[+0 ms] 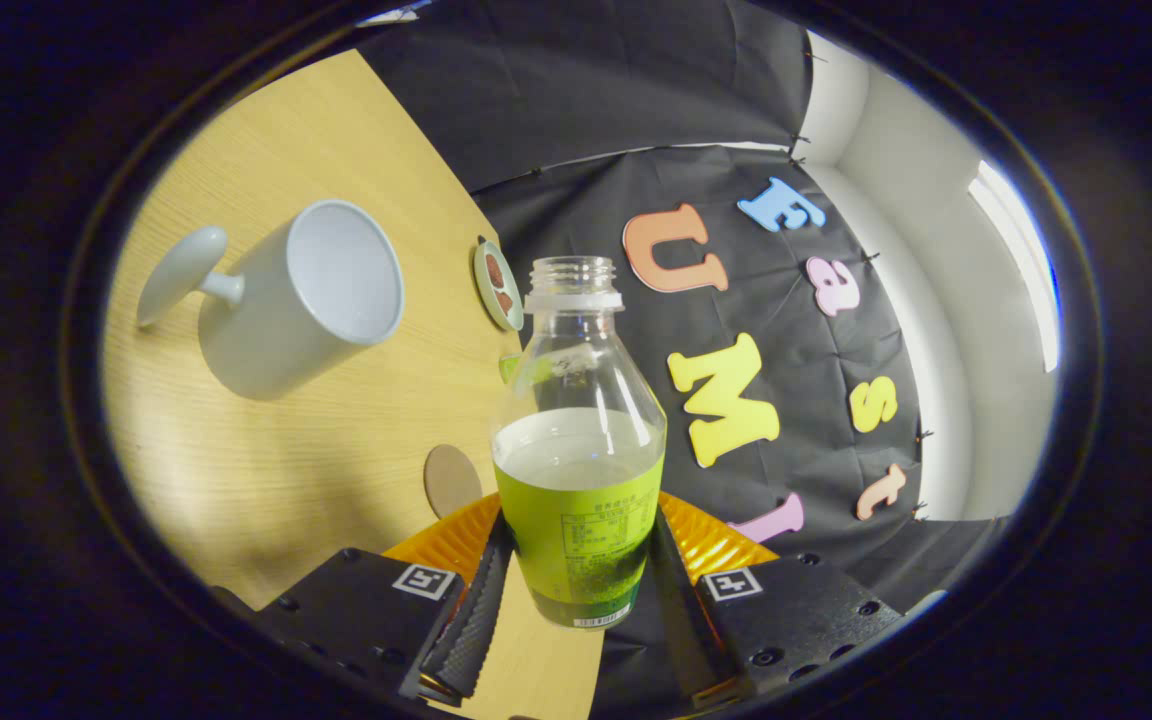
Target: Take the bottle from table, then pour the juice into the cup, finally place the bottle on the coaster
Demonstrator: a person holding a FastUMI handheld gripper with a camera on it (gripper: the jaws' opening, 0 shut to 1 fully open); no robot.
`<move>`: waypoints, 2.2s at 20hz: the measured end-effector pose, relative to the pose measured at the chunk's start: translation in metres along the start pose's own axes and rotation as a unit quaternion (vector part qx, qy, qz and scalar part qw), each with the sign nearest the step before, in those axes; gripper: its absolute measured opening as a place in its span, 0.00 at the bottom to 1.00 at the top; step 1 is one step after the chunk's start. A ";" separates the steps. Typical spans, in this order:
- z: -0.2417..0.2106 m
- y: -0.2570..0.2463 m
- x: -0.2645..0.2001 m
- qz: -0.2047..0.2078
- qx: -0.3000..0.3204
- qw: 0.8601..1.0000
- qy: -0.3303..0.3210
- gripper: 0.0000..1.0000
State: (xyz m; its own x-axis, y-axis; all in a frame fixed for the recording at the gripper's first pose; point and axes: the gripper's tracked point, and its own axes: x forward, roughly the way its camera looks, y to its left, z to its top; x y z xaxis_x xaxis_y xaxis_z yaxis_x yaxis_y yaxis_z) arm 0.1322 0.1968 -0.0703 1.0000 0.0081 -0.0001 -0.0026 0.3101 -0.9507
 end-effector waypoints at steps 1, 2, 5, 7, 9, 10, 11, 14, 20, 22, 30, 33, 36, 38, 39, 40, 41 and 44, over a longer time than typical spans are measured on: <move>0.002 -0.001 -0.001 -0.003 -0.009 1.000 -0.002 0.76; 0.004 -0.006 0.003 -0.007 -0.018 1.000 -0.004 0.76; 0.008 -0.012 0.008 -0.014 -0.040 0.999 -0.011 0.76; 0.012 -0.011 0.006 -0.017 -0.052 0.998 -0.014 0.75; 0.017 -0.011 0.004 -0.024 -0.067 0.997 -0.018 0.75; 0.017 -0.012 0.008 -0.026 -0.075 0.997 -0.018 0.75; 0.019 -0.011 0.009 -0.027 -0.082 0.996 -0.019 0.75; 0.022 -0.013 0.017 -0.030 -0.103 0.994 -0.022 0.75; 0.026 -0.019 0.017 -0.039 -0.153 0.987 -0.031 0.75; 0.028 -0.023 0.015 -0.045 -0.166 0.985 -0.033 0.75; 0.036 -0.029 0.015 -0.055 -0.196 0.978 -0.041 0.75; 0.036 -0.032 0.014 -0.059 -0.206 0.976 -0.044 0.75; 0.037 -0.036 0.014 -0.063 -0.215 0.974 -0.045 0.75; 0.038 -0.038 0.014 -0.065 -0.219 0.972 -0.045 0.75; 0.037 -0.038 0.014 -0.066 -0.221 0.972 -0.045 0.75; 0.038 -0.038 0.014 -0.066 -0.223 0.972 -0.045 0.75; 0.038 -0.040 0.014 -0.067 -0.224 0.971 -0.045 0.75; 0.039 -0.040 0.014 -0.070 -0.229 0.970 -0.047 0.75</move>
State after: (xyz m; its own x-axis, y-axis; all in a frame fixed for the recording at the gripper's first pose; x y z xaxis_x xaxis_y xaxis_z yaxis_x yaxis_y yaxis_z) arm 0.1463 0.2211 -0.0199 0.9850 0.0905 0.1469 0.1586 -0.1402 -0.9773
